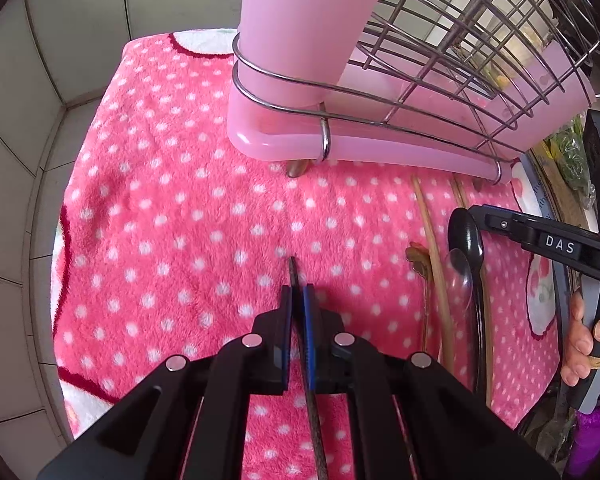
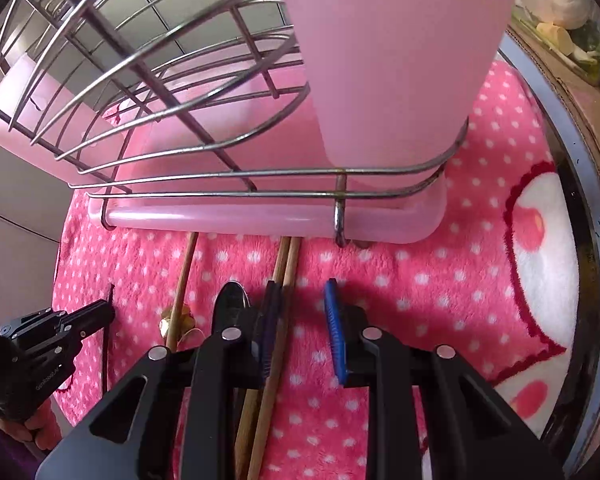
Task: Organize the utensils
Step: 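Grasp the thin dark chopstick with the left tool while the right tool reaches a wooden chopstick, then lift the dark chopstick toward the pink cup with the left tool while the right tool lifts a wooden chopstick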
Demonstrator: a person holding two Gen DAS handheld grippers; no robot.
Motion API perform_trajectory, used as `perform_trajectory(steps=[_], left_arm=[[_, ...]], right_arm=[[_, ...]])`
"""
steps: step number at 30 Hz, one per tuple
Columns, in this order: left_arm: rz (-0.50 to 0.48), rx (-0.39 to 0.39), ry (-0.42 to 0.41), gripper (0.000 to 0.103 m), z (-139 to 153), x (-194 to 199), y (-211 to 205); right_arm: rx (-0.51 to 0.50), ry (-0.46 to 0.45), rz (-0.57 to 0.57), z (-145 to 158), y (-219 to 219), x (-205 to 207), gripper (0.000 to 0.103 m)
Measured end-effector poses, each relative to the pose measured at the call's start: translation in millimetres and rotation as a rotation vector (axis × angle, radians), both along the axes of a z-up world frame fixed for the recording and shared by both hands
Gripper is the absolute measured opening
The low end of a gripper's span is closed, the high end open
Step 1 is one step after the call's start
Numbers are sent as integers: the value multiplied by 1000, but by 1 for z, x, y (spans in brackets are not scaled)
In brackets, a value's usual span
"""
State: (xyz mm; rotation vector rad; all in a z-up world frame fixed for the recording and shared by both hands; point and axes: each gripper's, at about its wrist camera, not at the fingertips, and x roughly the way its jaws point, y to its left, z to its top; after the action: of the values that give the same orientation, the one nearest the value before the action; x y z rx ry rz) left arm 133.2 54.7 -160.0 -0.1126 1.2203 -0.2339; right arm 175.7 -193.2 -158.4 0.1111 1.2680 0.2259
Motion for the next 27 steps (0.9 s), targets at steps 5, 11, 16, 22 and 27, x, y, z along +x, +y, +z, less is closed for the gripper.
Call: perform_trajectory(steps=[5, 11, 16, 22, 27], left_arm=[[1, 2, 6, 6, -1, 1, -1], [11, -29, 47, 6, -3, 4, 1], [-9, 0, 89, 6, -2, 11, -1], [-19, 48, 118, 6, 1, 14, -5], [-8, 59, 77, 4, 5, 9, -10]], right_arm=[[-78, -28, 14, 2, 23, 11, 14], [-63, 1, 13, 1, 15, 0, 10], [-19, 20, -14, -1, -3, -9, 9], [51, -6, -32, 0, -15, -14, 8], [160, -85, -48, 16, -42, -41, 7]])
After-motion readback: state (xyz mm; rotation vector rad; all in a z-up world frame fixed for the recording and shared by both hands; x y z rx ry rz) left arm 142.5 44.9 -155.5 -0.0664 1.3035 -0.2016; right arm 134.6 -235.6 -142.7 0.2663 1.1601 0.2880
